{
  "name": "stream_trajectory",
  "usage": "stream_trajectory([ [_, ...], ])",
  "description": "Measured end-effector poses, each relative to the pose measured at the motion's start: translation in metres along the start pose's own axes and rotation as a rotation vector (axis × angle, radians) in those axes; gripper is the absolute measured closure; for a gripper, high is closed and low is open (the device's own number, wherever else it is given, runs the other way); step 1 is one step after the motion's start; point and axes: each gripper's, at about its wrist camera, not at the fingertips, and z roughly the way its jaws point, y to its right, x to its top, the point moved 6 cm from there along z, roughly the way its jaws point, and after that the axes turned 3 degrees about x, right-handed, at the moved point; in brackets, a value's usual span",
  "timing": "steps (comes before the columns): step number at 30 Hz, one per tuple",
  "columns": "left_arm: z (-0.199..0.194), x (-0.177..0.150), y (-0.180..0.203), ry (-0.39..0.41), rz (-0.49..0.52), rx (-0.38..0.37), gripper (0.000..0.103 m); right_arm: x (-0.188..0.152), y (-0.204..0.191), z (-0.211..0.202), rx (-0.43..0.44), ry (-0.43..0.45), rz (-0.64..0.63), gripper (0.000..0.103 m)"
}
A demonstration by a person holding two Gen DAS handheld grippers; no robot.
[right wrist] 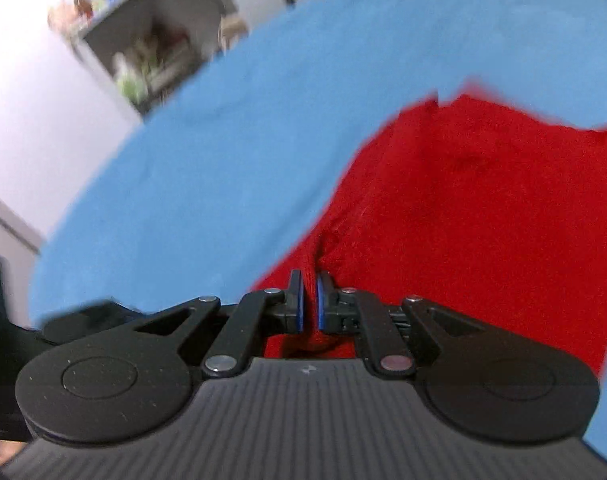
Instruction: Fold small clothes
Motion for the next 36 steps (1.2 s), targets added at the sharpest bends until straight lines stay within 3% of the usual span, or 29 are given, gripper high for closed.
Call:
stream_trajectory([
  [4,-0.007,0.001,0.005,0.051,0.003,-0.028,0.0,-0.006,0.003,0.002,0.018,0.023,-0.002,0.077],
  [5,-0.01,0.002,0.013,0.072,0.005,-0.042,0.0,-0.005,0.002,0.0,0.02,0.023,-0.003,0.062],
  [6,-0.013,0.004,0.018,0.096,0.011,-0.06,0.0,-0.004,0.003,-0.006,0.029,0.021,0.002,0.037],
  [8,-0.022,0.01,0.03,0.159,0.026,-0.102,0.001,0.0,0.004,-0.029,0.048,0.085,0.006,0.023],
  [9,-0.024,0.012,0.034,0.175,0.027,-0.129,0.001,0.002,0.006,-0.046,0.046,0.139,0.005,0.022],
  [11,-0.022,0.017,0.041,0.183,0.016,-0.169,0.015,0.002,0.017,-0.079,0.015,0.215,0.019,0.019],
  [13,-0.017,0.019,0.044,0.179,-0.007,-0.19,0.027,-0.01,0.032,-0.108,-0.07,0.281,0.029,0.014],
  [17,-0.007,0.025,0.046,0.168,-0.063,-0.203,0.033,-0.058,0.057,-0.133,-0.233,0.309,0.015,0.014],
  [21,0.008,0.03,0.043,0.146,-0.112,-0.173,0.047,-0.102,0.069,-0.128,-0.269,0.302,0.054,0.014],
  [24,0.01,0.031,0.04,0.126,-0.147,-0.169,0.071,-0.118,0.073,-0.115,-0.291,0.297,0.067,0.014],
  [25,0.011,0.033,0.04,0.125,-0.152,-0.168,0.089,-0.12,0.072,-0.108,-0.3,0.288,0.064,0.014],
  [26,0.011,0.037,0.042,0.129,-0.152,-0.17,0.092,-0.123,0.072,-0.103,-0.315,0.282,0.059,0.014],
  [33,-0.014,0.058,0.051,0.216,-0.11,-0.195,0.093,-0.121,0.064,-0.077,-0.401,0.32,0.043,0.014],
  [36,-0.023,0.066,0.053,0.247,-0.108,-0.21,0.094,-0.117,0.069,-0.062,-0.485,0.284,0.037,0.017],
])
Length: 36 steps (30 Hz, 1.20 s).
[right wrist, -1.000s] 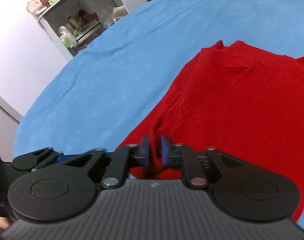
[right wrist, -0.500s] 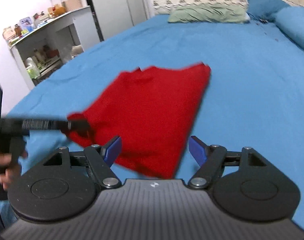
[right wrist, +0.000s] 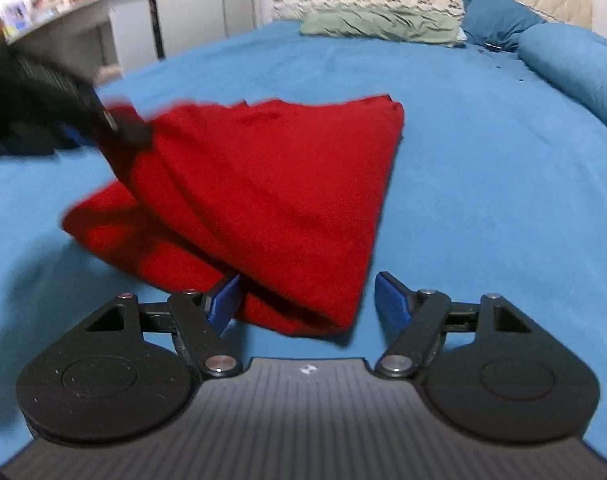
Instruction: Fold small clothes
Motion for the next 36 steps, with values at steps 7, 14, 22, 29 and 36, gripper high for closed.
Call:
stream_trajectory([
  [7,-0.032,-0.002,-0.027,0.098,0.0,0.053,0.095,0.022,0.007,-0.021,-0.056,0.095,0.027,0.066],
  [14,0.006,-0.062,-0.074,-0.02,-0.09,0.082,0.079,-0.006,0.01,0.005,-0.038,-0.023,-0.027,0.066],
  [22,-0.025,-0.063,-0.098,-0.008,0.012,0.234,0.034,-0.003,0.028,-0.003,0.031,-0.062,-0.075,0.052],
  [29,-0.036,-0.053,-0.098,-0.044,0.084,0.294,0.034,-0.009,0.037,-0.028,0.059,-0.117,-0.09,0.029],
  [36,-0.043,0.028,-0.074,-0.002,0.17,0.162,0.0,0.053,0.048,-0.051,0.199,-0.069,-0.011,0.0],
])
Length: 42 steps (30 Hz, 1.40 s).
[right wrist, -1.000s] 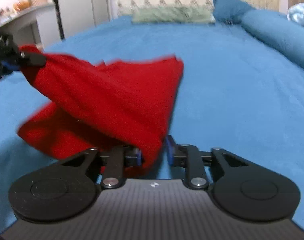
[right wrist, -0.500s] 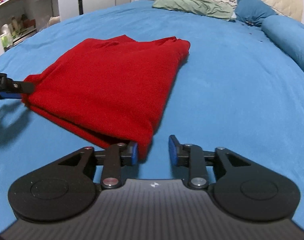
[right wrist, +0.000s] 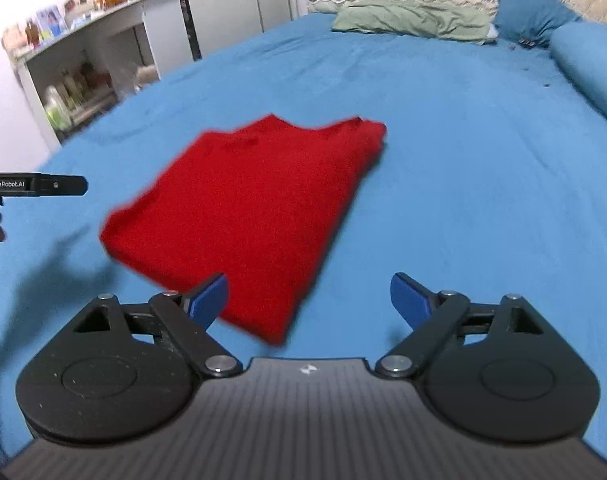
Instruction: Fold small clothes
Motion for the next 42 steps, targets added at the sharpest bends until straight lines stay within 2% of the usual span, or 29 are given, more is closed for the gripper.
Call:
stream_trajectory([
  [4,0.052,0.022,-0.001,-0.152,-0.052,-0.183,0.001,0.041,0.019,0.022,0.115,-0.043,0.152,0.0],
  [5,0.067,0.021,-0.005,-0.177,-0.076,-0.205,0.008,0.049,0.026,0.031,0.124,-0.049,0.212,0.0],
  [8,0.105,0.012,-0.011,-0.252,-0.112,-0.203,0.023,0.055,0.041,0.06,0.124,-0.083,0.33,0.0],
  [13,0.141,-0.007,-0.011,-0.318,-0.123,-0.228,0.024,0.042,0.049,0.099,0.152,-0.112,0.44,0.005],
  [15,0.146,-0.005,-0.009,-0.307,-0.121,-0.235,0.024,0.034,0.05,0.113,0.156,-0.117,0.467,0.014],
  [17,0.151,-0.002,-0.01,-0.303,-0.13,-0.249,0.027,0.027,0.051,0.121,0.151,-0.126,0.48,0.017],
  [18,0.153,-0.001,-0.008,-0.303,-0.126,-0.258,0.033,0.025,0.05,0.123,0.151,-0.107,0.48,0.025],
  [19,0.153,0.0,-0.006,-0.309,-0.122,-0.28,0.053,0.026,0.049,0.124,0.156,-0.09,0.477,0.033],
  [20,0.155,0.0,-0.004,-0.327,-0.135,-0.311,0.063,0.026,0.047,0.126,0.166,-0.083,0.476,0.039],
  [21,0.155,0.001,-0.002,-0.331,-0.139,-0.309,0.065,0.026,0.046,0.127,0.156,-0.073,0.468,0.05],
  [24,0.148,0.008,0.009,-0.308,-0.107,-0.288,0.074,0.03,0.044,0.122,0.157,-0.039,0.444,0.061],
  [28,0.117,0.017,0.023,-0.264,-0.076,-0.295,0.078,0.044,0.04,0.103,0.171,0.0,0.441,0.064],
  [33,0.043,0.008,0.063,-0.193,0.03,-0.309,0.078,0.049,0.037,0.033,0.182,0.069,0.365,0.064],
  [37,-0.014,-0.028,0.099,-0.161,0.032,-0.365,0.078,0.015,0.049,-0.042,0.133,0.085,0.312,0.064],
  [40,-0.03,-0.066,0.125,-0.152,0.067,-0.338,0.077,-0.027,0.062,-0.079,0.098,0.077,0.314,0.064],
  [42,-0.025,-0.095,0.141,-0.183,0.086,-0.312,0.077,-0.058,0.072,-0.084,0.074,0.051,0.356,0.064],
])
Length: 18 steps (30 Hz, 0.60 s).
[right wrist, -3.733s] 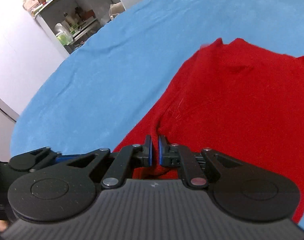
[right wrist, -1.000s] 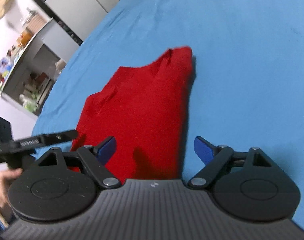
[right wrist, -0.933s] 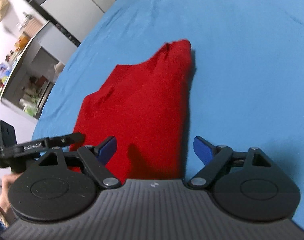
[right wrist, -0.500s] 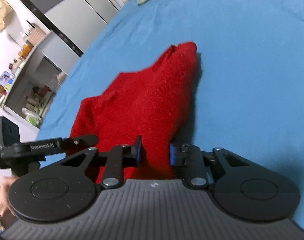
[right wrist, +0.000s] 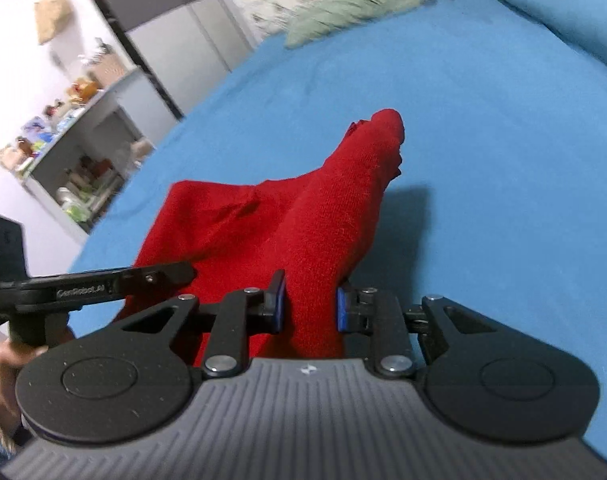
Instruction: Fold small clothes
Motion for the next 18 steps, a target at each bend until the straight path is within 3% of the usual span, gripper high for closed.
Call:
stream_trajectory([
  [3,0.016,-0.024,0.01,-0.023,0.039,0.085,0.077,-0.036,0.036,0.006,-0.041,-0.014,0.128,0.063],
  [6,0.013,-0.02,0.009,-0.021,0.023,0.096,0.072,-0.051,0.053,0.011,-0.043,-0.003,0.174,0.06],
  [9,0.002,-0.01,0.006,0.004,0.021,0.149,0.051,-0.047,0.048,0.007,-0.065,-0.006,0.125,0.049],
  [10,-0.003,-0.009,0.003,0.022,0.022,0.156,0.038,-0.045,0.045,0.001,-0.082,0.006,0.086,0.043],
  [11,-0.006,-0.009,0.0,0.035,0.018,0.157,0.033,-0.042,0.043,-0.003,-0.096,0.02,0.056,0.028],
  [12,-0.007,-0.009,-0.005,0.038,0.007,0.16,0.033,-0.039,0.042,-0.01,-0.117,0.049,0.027,0.018],
  [14,-0.001,-0.014,-0.016,0.017,-0.02,0.187,0.034,-0.038,0.046,-0.016,-0.145,0.077,0.014,0.017],
  [18,0.016,-0.031,-0.031,-0.032,-0.037,0.218,0.033,-0.05,0.073,0.0,-0.19,0.011,0.054,0.017],
])
